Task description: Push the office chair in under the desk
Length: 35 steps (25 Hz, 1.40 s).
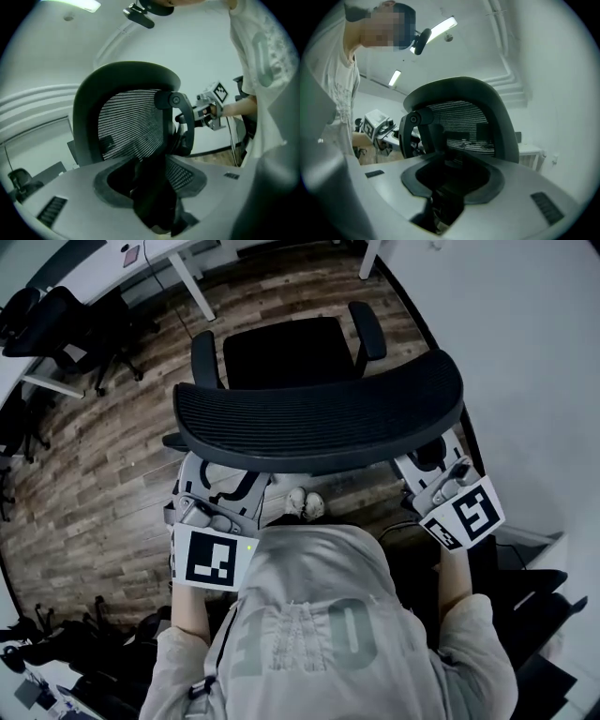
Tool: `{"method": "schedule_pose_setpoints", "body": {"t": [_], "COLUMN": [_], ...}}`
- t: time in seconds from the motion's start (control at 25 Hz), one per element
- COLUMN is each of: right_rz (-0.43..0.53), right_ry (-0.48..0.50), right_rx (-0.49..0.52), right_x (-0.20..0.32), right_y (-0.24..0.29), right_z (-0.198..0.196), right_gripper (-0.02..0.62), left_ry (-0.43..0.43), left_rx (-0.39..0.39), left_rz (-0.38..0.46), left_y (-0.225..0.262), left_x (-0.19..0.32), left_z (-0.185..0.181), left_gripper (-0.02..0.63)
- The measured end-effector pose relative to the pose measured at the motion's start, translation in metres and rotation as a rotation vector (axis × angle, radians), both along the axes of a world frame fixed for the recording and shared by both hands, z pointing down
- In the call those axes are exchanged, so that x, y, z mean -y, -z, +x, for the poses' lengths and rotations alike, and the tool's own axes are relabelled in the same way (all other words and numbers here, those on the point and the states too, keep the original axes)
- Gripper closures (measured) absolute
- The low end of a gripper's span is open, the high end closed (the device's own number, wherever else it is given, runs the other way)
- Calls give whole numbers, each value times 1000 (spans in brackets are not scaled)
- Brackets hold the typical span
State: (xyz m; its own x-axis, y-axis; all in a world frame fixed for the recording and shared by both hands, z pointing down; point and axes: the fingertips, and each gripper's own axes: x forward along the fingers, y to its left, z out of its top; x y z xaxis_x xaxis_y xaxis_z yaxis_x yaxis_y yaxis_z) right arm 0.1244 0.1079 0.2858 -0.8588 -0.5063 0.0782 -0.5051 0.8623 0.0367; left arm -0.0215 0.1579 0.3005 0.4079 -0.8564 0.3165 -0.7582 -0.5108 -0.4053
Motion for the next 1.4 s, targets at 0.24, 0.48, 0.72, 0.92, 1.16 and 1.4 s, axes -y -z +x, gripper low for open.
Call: {"method": "schedule_pose_setpoints", "body": {"t": [0.24, 0.48, 0.72, 0.92, 1.16, 1.4], "right_rz": [187, 415, 552, 519, 502, 514], "right_ry": [185, 344, 399, 433, 428, 439], "right_rx": [-574, -977, -1154, -1173, -1175, -1211], "right_x": [-5, -13, -2, -11, -7, -7], "right_y": [-22, -46, -60, -64, -65, -66], "right_z": [11, 7, -1, -3, -9, -11], "right_gripper": [430, 430, 433, 449, 460, 486], "left_ry": [-59, -163, -181, -169, -155, -147], "left_rx": [350, 669, 792, 836, 891, 887], "left_rz": [-133, -197, -260, -335, -326, -345], "left_y": [-16, -31, -31, -31, -43, -49], "left_x": [-9, 0, 5, 0, -2, 0], "left_z": [-18, -7, -4, -8, -11, -13], "left_gripper": [414, 416, 439, 451, 494, 492]}}
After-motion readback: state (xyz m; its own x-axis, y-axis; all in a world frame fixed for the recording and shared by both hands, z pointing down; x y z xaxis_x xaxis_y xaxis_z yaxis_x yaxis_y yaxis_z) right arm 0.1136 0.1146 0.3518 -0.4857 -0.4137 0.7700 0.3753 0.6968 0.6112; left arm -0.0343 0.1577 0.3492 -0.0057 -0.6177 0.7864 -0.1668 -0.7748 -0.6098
